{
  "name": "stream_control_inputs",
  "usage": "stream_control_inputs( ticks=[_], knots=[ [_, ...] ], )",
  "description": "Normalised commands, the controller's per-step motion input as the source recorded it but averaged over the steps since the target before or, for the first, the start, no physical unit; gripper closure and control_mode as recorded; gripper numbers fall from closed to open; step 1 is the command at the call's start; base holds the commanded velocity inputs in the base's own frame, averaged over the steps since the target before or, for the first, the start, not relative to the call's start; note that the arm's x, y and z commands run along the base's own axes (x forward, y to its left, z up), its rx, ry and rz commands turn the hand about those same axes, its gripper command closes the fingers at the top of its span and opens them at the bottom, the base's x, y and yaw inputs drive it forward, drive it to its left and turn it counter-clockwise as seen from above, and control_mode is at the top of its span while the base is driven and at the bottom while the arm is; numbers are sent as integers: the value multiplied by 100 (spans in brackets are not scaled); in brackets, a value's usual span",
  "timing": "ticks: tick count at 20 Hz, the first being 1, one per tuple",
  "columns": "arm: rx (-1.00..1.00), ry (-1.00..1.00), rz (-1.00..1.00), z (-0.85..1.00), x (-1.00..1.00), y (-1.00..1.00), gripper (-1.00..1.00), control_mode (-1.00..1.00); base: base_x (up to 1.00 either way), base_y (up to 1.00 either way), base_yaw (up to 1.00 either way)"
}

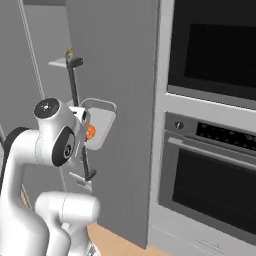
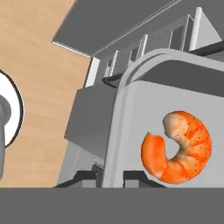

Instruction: Take the meat container that has the shrimp and place it on the second highest rack of the freezer. Then take the vegetable container that has the lemon and cucumber and place it on the highest rack of the freezer.

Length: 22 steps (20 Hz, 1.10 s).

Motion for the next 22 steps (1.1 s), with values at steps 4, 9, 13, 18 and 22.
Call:
stream_control_inputs(
  ticks=[4, 9, 13, 18, 22],
  knots=[
    [0, 0, 0, 0, 0, 0, 100, 100, 19, 100, -11],
    [0, 0, 0, 0, 0, 0, 100, 100, 20, 92, -7],
    [0, 0, 0, 0, 0, 0, 100, 100, 28, 21, 0],
    [0, 0, 0, 0, 0, 0, 100, 100, 34, -2, -4],
    [0, 0, 0, 0, 0, 0, 100, 100, 45, 0, -6]
  ],
)
